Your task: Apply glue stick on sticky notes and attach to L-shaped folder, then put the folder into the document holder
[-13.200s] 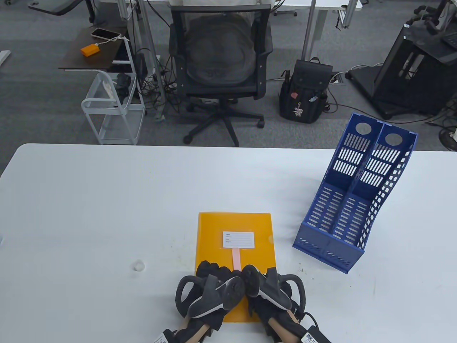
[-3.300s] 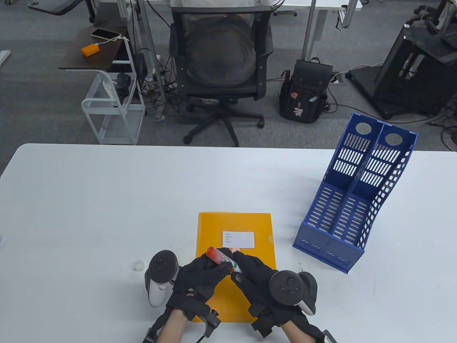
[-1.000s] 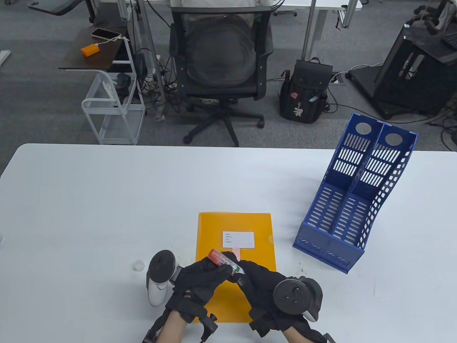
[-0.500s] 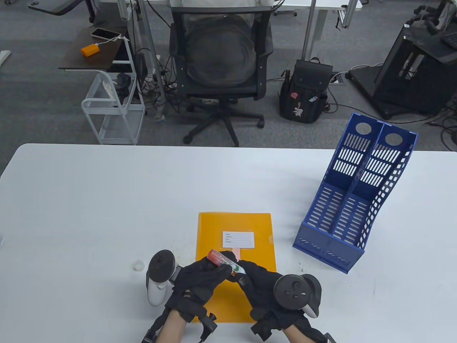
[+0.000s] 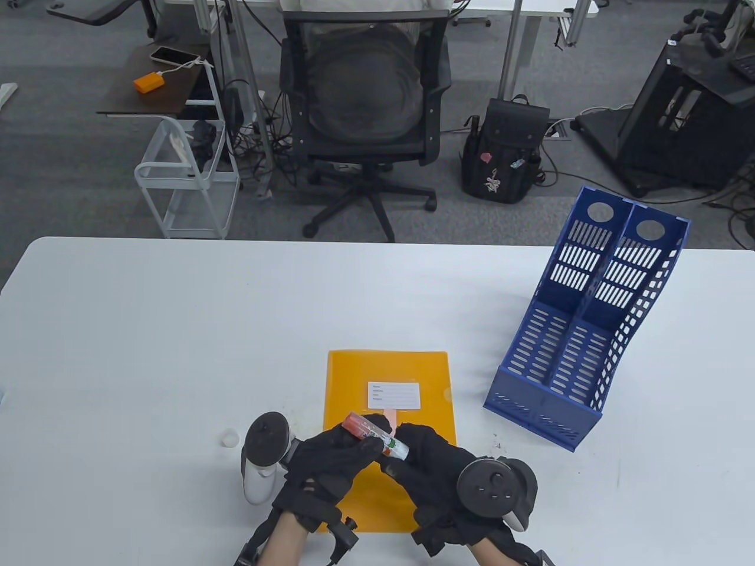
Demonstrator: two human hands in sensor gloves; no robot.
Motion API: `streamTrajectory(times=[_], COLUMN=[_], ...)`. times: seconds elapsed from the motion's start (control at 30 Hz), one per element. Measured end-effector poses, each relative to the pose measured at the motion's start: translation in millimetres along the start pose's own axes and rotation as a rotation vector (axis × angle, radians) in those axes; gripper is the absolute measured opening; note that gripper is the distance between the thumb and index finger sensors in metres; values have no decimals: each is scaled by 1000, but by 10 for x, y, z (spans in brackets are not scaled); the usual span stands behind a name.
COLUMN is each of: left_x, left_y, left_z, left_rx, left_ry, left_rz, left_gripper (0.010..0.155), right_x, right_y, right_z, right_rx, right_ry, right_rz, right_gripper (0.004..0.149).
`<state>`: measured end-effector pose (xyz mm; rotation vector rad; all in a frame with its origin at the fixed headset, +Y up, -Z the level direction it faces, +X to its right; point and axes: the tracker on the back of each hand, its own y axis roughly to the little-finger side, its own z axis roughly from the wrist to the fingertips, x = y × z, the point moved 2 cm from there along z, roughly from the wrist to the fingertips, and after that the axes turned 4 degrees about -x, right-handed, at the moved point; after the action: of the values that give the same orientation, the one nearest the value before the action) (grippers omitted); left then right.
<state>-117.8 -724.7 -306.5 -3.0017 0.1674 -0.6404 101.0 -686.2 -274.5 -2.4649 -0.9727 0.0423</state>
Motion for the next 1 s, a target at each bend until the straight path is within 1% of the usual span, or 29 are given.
streamTrajectory(times=[0.03,0.1,0.17,0.2,0.23,0.3,0.37,0.4,0.5,0.53,0.57,0.6,0.63,0.67,0.77,0.83,0.9,0.93,0.97,1.0], left_x=[-6,-14,-24,-25,-26,-17,10,9,-3,-9,-14,-15,-17,-15,21,14,-4,-17,-24,-22], left_y=[-2,7,12,13,18,25,4,-6,-3,3,10,9,11,15,1,1,11,16,23,26], left_z=[-1,-7,-6,-7,-8,-2,1,0,-4,-4,-5,-5,-7,-3,6,8,-2,-3,-4,-1], left_rx=[3,-1,0,-6,-10,-12,-1,0,3,2,-1,-5,-13,-14,-6,-2,-8,-8,-10,-16], left_ry=[-7,-2,-10,-15,-20,-3,12,-3,-4,-8,-9,-13,-18,-13,11,3,-5,-14,-15,-13], left_rz=[6,-20,-17,-11,2,-7,-1,14,-11,-14,-12,-8,17,29,18,17,-2,5,3,2], left_gripper=[61,61,61,61,61,61,61,61,62,61,61,61,61,61,61,61,61,61,61,61], right_x=[-5,-42,-96,-112,-110,-48,-10,3,-29,-60,-95,-105,-102,-72,-3,5,-20,-37,-75,-92], right_y=[12,53,71,70,63,40,13,14,45,58,61,59,56,45,-6,8,39,50,54,50], right_z=[-2,1,14,14,17,18,10,7,1,7,12,16,15,17,5,-4,-2,5,14,17], right_rx=[3,5,-13,-20,-23,-17,-11,-4,9,-2,-14,-15,-26,-26,2,10,15,5,-9,-12], right_ry=[0,-43,-111,-142,-137,-64,-23,-4,-35,-77,-125,-138,-128,-85,-13,7,-21,-48,-113,-148], right_rz=[-5,29,82,98,103,61,13,-5,38,60,86,93,89,62,-33,-29,8,24,45,50], right_gripper=[68,68,71,69,66,65,67,67,69,73,72,69,67,66,66,67,69,72,71,67])
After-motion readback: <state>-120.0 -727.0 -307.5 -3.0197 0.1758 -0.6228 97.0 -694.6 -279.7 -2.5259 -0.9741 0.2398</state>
